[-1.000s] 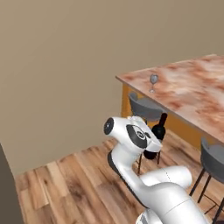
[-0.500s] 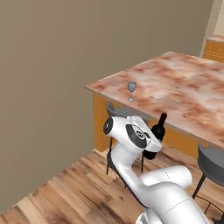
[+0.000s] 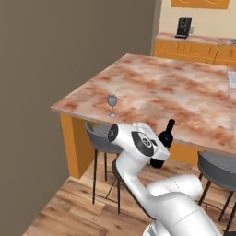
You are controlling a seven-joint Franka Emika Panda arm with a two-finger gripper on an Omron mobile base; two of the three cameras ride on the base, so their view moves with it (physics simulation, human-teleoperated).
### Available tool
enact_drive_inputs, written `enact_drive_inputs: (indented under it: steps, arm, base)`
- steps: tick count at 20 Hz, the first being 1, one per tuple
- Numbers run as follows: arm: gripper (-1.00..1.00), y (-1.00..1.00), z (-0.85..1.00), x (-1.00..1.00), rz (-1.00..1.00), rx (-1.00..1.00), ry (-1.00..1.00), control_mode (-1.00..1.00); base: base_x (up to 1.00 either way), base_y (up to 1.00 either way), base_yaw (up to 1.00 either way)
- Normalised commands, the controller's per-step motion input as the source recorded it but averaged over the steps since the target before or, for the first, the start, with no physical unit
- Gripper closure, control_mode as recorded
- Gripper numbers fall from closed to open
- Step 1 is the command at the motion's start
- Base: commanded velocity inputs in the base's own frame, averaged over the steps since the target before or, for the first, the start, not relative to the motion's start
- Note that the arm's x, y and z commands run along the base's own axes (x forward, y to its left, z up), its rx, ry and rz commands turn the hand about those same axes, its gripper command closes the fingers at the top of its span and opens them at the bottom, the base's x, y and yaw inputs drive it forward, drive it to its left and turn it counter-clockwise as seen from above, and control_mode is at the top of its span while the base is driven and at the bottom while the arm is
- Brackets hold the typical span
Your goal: There is a wine glass and glass cup on the dining counter. Place the wine bottle next to the wine glass and the juice bottle next to the glass cup.
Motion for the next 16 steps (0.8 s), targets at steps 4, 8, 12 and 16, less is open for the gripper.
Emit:
enact_drive_inputs:
  steps: [4, 8, 12, 16]
  arm:
    - [1.00, 0.00, 0.00, 0.00, 0.00, 0.00, 0.00, 1.00]
    - [1.00, 0.00, 0.00, 0.00, 0.00, 0.00, 0.00, 1.00]
    - [1.00, 0.00, 0.00, 0.00, 0.00, 0.00, 0.00, 1.00]
    - [1.00, 0.00, 0.00, 0.00, 0.00, 0.00, 0.00, 1.00]
  base:
    - [0.49, 0.13, -0.58]
    - [0.72, 0.15, -0.35]
    - [0.75, 0.17, -0.30]
    - [0.67, 0.25, -0.33]
